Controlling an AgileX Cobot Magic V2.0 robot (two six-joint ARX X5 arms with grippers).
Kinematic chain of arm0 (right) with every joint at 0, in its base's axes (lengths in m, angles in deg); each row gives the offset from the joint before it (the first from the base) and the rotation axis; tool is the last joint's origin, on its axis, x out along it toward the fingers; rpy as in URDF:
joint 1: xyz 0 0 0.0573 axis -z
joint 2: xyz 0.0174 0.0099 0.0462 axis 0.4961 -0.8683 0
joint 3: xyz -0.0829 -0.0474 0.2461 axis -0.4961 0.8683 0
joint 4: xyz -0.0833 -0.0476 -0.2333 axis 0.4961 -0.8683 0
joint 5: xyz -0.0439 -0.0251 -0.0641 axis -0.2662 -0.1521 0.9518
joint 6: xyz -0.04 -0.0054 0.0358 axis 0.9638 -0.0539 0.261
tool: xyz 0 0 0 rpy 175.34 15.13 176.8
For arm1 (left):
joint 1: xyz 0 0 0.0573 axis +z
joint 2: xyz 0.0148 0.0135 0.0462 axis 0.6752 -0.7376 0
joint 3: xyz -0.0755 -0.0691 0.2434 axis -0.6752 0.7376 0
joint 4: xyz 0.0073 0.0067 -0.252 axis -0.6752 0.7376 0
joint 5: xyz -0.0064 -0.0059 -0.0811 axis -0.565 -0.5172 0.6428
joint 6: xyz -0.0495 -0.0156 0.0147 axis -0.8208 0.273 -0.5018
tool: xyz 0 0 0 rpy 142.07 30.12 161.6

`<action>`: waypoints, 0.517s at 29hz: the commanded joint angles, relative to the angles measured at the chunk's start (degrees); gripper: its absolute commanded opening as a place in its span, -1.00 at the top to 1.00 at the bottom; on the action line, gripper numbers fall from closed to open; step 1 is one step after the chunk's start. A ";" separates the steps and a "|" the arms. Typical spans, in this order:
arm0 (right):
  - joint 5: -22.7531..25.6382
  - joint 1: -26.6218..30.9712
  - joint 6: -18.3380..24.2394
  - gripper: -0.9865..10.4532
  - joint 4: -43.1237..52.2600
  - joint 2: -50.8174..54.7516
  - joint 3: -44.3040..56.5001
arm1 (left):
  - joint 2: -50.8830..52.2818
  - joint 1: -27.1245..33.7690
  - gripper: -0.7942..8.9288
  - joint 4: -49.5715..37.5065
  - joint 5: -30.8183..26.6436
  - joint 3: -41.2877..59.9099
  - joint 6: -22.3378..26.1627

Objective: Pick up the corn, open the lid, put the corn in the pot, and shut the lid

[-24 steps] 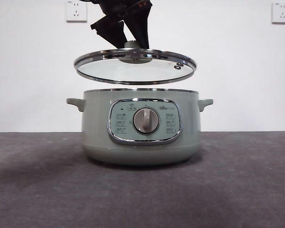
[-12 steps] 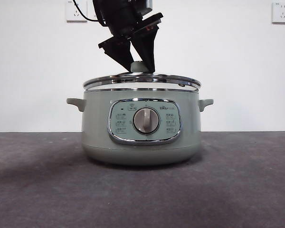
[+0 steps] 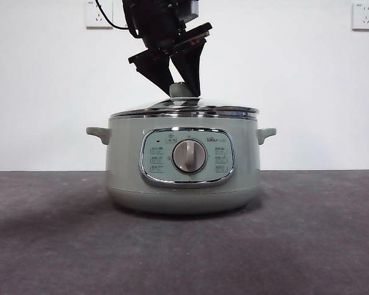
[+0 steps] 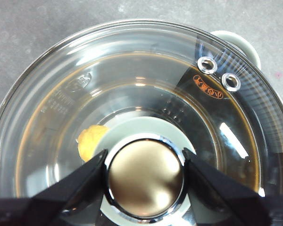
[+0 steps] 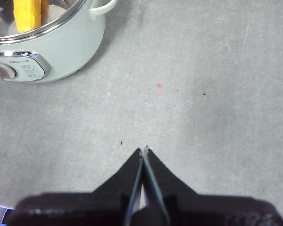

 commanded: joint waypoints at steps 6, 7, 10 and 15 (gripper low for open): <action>-0.02 -0.07 -0.72 0.86 0.35 0.07 0.57 | -2.16 -0.17 0.86 2.86 -0.46 0.55 1.97; -0.02 -0.07 -0.74 0.86 0.35 0.04 0.57 | -2.16 -0.15 0.86 2.86 -1.03 0.55 2.19; -0.02 -0.07 -1.53 0.86 0.33 0.04 0.57 | -2.16 -0.20 0.86 3.34 -3.56 0.55 3.63; -0.02 -0.07 -1.57 0.86 0.35 0.04 0.57 | -2.16 -0.11 0.86 5.14 -2.84 0.55 4.31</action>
